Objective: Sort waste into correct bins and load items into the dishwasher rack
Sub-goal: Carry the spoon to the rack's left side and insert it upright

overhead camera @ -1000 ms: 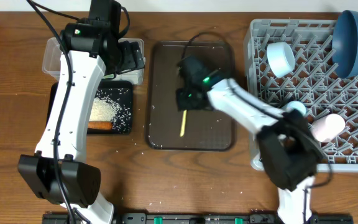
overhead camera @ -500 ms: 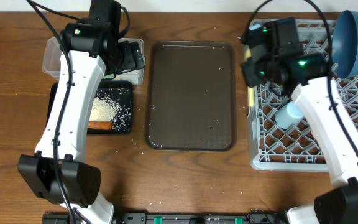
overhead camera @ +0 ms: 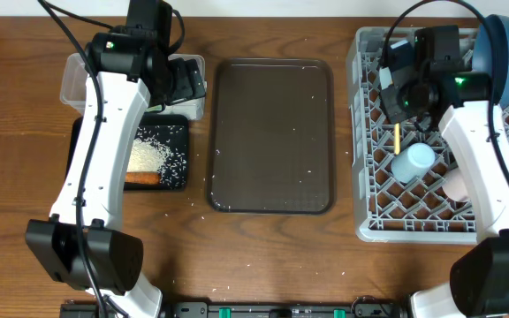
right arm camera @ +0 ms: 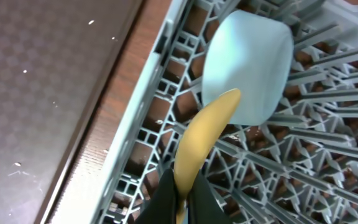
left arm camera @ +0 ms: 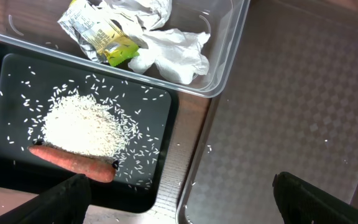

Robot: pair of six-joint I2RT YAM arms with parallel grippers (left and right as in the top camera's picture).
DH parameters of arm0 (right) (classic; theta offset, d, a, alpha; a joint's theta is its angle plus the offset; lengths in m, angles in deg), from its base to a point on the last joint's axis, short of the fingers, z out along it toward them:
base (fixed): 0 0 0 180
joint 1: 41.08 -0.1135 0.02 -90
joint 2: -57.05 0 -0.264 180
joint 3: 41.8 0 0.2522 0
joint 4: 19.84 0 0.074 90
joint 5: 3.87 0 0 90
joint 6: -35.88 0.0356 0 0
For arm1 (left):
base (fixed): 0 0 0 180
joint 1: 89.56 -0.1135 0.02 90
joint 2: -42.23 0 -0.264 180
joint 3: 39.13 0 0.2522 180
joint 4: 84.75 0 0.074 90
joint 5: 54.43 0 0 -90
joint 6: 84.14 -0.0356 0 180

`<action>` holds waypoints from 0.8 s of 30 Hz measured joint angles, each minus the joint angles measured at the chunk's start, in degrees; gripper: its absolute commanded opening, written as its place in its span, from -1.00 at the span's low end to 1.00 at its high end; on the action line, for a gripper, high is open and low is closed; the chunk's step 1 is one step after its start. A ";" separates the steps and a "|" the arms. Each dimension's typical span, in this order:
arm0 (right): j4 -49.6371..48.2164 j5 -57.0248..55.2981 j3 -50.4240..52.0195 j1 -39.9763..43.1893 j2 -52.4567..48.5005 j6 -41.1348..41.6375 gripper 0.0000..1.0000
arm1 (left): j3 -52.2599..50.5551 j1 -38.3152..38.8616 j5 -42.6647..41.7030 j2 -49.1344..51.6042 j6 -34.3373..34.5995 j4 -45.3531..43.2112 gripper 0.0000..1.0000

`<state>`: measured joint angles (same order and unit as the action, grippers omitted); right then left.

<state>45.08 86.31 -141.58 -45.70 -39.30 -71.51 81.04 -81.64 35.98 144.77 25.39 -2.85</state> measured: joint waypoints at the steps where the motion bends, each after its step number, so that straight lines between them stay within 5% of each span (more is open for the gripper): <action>1: -0.13 0.13 0.31 0.00 0.00 0.00 -0.97 | 0.00 0.00 0.02 0.00 0.00 0.00 0.92; 16: -9.09 0.22 9.16 0.00 -0.02 4.70 -0.94 | 0.00 0.00 0.02 0.00 0.00 0.00 0.92; 17: -9.16 0.22 9.29 0.00 -0.02 4.98 -0.79 | 0.00 0.00 0.00 0.00 0.00 0.00 0.92; 19: -9.33 0.26 9.31 0.00 -0.02 5.53 -0.17 | 0.00 0.00 0.02 0.00 0.00 0.00 0.92; 24: -10.43 0.46 9.31 0.00 -0.02 6.08 0.45 | 0.00 0.00 0.02 0.00 0.00 0.00 0.93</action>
<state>34.66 86.77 -132.27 -45.70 -39.33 -65.43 81.04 -81.64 36.00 144.77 25.39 -2.85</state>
